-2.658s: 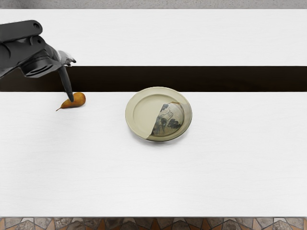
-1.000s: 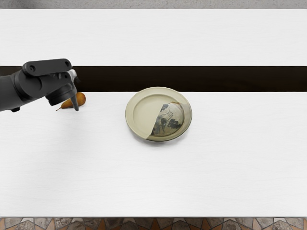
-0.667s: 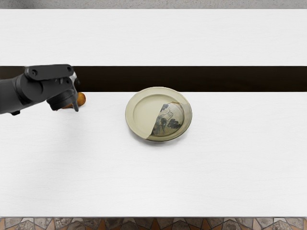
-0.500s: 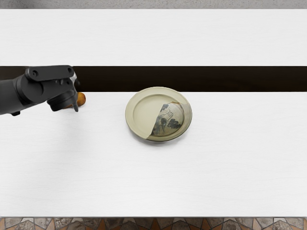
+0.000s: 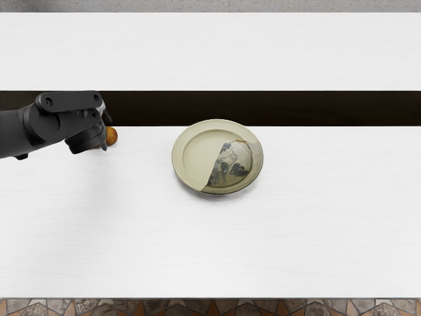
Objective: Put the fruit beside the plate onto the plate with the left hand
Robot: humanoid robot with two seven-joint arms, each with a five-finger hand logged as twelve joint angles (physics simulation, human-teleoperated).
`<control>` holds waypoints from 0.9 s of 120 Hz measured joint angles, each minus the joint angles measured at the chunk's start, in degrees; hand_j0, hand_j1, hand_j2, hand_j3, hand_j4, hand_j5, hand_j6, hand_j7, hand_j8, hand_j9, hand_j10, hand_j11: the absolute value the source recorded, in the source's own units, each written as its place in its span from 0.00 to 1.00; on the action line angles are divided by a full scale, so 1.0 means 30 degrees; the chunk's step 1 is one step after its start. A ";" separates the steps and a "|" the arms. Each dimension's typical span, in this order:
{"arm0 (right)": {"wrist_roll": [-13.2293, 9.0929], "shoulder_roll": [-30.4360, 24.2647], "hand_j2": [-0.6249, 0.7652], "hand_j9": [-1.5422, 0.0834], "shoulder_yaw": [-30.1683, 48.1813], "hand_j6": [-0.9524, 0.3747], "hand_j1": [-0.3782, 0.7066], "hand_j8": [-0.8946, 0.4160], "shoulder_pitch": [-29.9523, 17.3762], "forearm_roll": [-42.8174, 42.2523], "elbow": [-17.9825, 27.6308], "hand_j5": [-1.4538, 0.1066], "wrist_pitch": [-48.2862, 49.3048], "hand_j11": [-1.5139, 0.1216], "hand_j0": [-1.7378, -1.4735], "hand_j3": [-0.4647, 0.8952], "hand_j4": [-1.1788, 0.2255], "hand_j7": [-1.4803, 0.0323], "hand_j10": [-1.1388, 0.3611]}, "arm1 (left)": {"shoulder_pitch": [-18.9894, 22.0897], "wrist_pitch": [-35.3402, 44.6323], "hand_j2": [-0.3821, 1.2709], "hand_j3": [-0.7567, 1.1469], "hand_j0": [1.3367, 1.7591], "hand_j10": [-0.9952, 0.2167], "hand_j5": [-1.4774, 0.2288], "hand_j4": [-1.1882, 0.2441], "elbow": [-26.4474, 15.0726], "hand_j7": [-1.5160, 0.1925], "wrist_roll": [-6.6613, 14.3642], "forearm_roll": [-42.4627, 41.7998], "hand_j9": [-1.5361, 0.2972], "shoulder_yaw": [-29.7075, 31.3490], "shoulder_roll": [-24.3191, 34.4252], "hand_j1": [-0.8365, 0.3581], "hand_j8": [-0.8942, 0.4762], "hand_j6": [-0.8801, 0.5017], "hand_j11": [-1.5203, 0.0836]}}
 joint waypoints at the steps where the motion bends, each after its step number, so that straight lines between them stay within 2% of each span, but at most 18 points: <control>1: 0.0000 0.0000 0.45 0.93 0.0000 0.70 0.05 0.66 0.0000 0.0000 0.0000 0.91 0.0000 0.91 0.30 0.34 0.82 0.96 0.74 | 0.0000 -0.0001 0.28 0.40 0.76 0.46 0.54 0.53 0.0001 0.56 0.0000 0.0000 0.53 0.0000 0.0000 0.56 0.34 0.32 0.60; 78: 0.0000 0.0000 0.45 0.93 -0.0003 0.70 0.05 0.66 0.0000 0.0000 0.0000 0.91 0.0000 0.91 0.30 0.34 0.82 0.96 0.74 | -0.0001 -0.0284 0.29 0.40 0.76 0.45 0.52 0.51 -0.0009 0.54 0.0000 0.0004 0.52 -0.0026 -0.0283 0.54 0.32 0.31 0.58; 108: 0.0000 0.0000 0.45 0.93 0.0001 0.70 0.05 0.66 0.0000 0.0000 0.0000 0.91 0.0000 0.91 0.30 0.34 0.82 0.96 0.74 | 0.0000 -0.0255 0.29 0.40 0.76 0.40 0.48 0.48 -0.0001 0.50 0.0000 0.0004 0.48 -0.0028 -0.0316 0.49 0.28 0.27 0.54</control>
